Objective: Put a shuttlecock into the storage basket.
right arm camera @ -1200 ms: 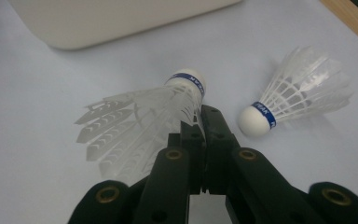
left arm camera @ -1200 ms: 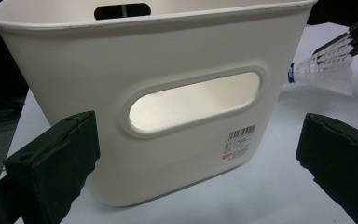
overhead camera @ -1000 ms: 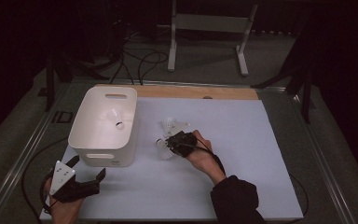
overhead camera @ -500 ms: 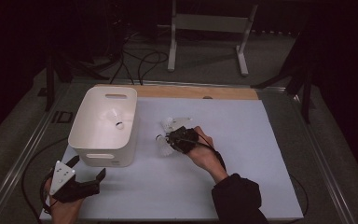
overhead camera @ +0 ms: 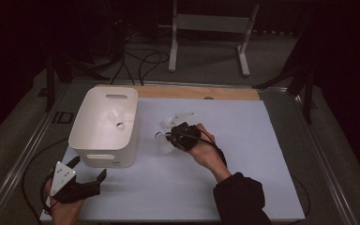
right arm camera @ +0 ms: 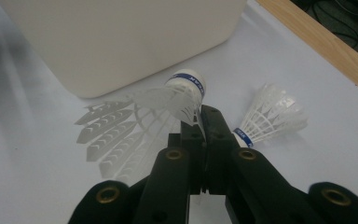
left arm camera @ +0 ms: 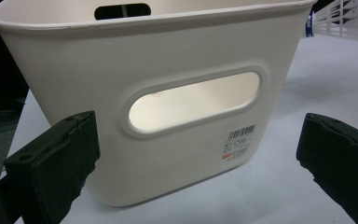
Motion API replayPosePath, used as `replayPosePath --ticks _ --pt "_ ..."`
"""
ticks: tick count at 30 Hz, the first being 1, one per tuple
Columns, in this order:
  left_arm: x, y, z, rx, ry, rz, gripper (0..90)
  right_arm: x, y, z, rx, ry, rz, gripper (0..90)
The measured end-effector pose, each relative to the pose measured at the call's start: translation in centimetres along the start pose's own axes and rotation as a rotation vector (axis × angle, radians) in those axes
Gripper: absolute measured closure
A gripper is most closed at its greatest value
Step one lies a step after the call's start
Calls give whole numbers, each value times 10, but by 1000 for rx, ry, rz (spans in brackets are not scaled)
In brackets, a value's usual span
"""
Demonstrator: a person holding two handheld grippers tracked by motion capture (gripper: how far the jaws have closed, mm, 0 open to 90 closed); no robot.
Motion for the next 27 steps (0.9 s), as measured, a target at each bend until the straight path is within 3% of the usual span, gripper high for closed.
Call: replayPosePath --ticks 27 --pt "0 -1 0 3 -4 0 2 23 3 -21 22 37 28 887"
Point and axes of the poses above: each handheld gripper's, and its own axes: z roughly forward along the jaws, x roughly out of its top, y roughly to its right, the point moved 5 cm from there along z, roughly forward along the jaws, and after that the axes turned 5 degrees about -y, right-handed, at the moved point
